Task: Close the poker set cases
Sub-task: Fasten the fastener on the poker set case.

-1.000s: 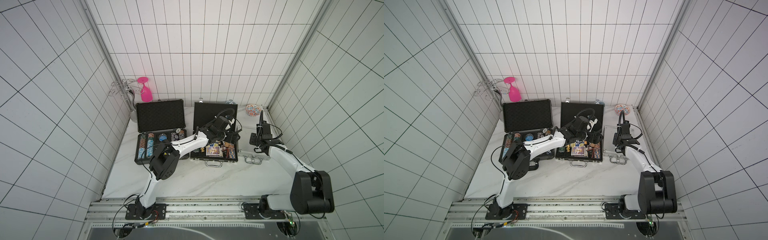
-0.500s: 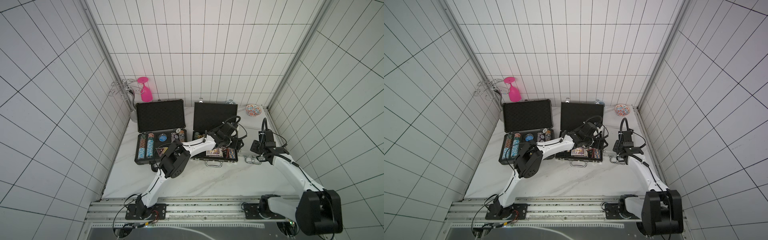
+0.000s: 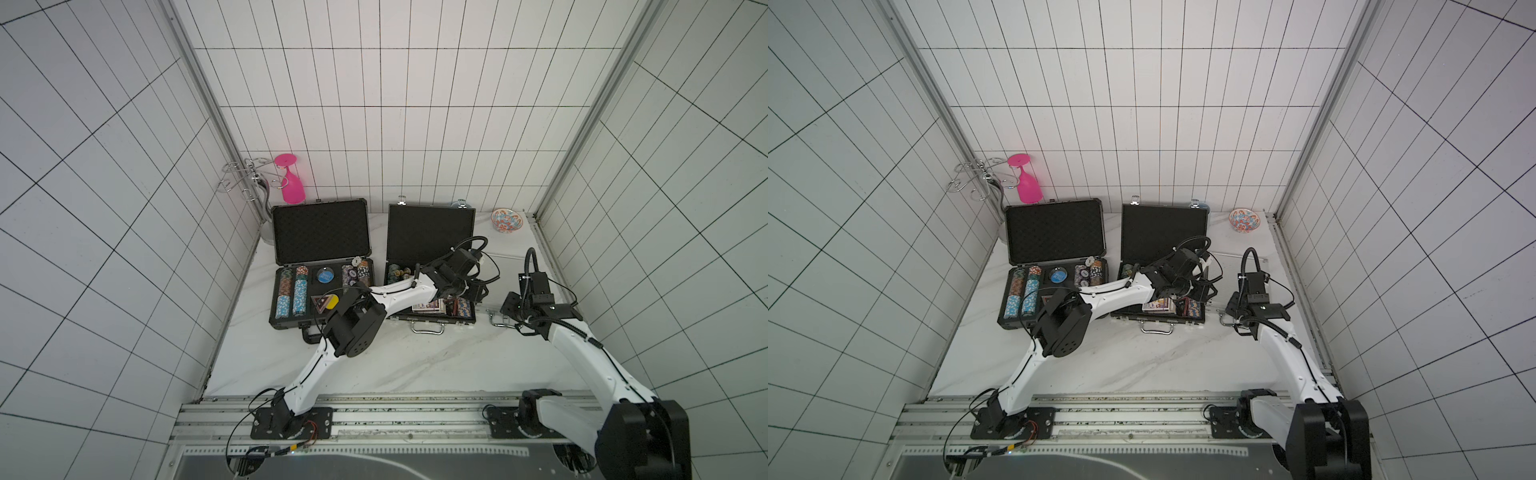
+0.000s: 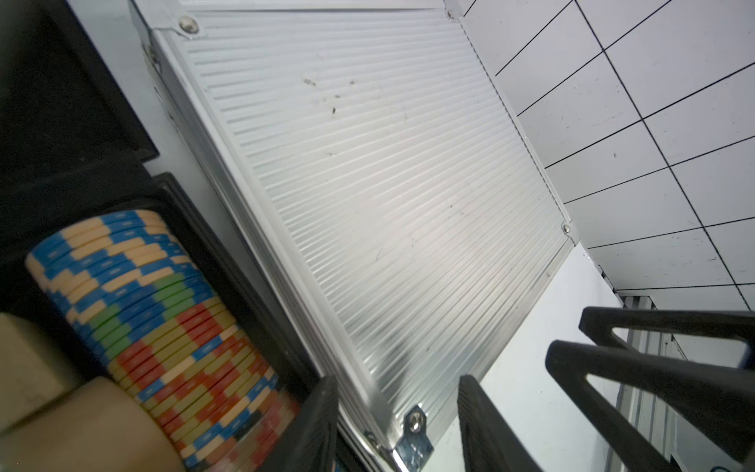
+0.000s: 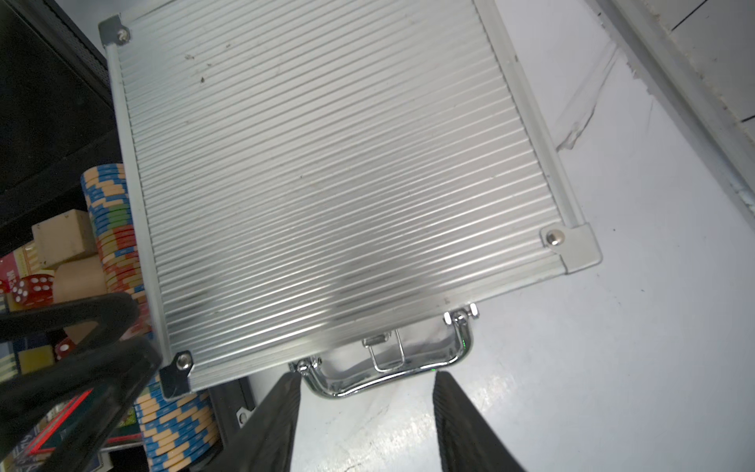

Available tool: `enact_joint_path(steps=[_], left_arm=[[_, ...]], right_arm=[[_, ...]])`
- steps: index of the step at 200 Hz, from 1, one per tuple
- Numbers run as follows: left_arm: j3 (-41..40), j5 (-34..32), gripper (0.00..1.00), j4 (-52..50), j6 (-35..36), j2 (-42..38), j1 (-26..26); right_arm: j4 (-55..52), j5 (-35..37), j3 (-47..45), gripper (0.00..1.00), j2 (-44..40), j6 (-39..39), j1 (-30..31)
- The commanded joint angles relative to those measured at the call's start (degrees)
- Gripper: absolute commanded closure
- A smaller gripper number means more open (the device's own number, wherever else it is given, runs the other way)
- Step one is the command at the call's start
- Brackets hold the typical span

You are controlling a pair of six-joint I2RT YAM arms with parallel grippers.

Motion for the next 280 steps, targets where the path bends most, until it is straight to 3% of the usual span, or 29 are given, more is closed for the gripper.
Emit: enact_joint_path(steps=[1, 35, 72, 131, 166, 280], left_arm=[[2.2, -2.0, 0.52, -1.8, 1.0, 2.6, -0.3], [3.7, -3.6, 0.48, -3.2, 2.8, 4.0, -0.8], [8.8, -8.1, 0.56, -10.8, 5.1, 6.9, -1.6], [10.7, -11.4, 0.58, -17.9, 7.1, 9.4, -2.0], [10.3, -11.0, 0.58, -17.9, 6.9, 9.6, -2.1], [9.9, -10.2, 0.58, -16.9, 6.9, 8.9, -1.9]], right_arm=[[-2.5, -1.5, -3.0, 0.45, -1.0, 3.3, 0.3], [-2.3, -0.8, -5.0, 0.45, -2.9, 5.5, 0.3], [1.3, -0.3, -7.0, 0.44, -3.2, 7.4, -0.4], [9.9, -5.0, -11.0, 0.44, -2.4, 7.2, -4.2], [15.3, -10.7, -14.6, 0.44, -2.9, 5.8, -6.9], [24.2, -16.3, -20.7, 0.42, -3.2, 3.9, -9.4]])
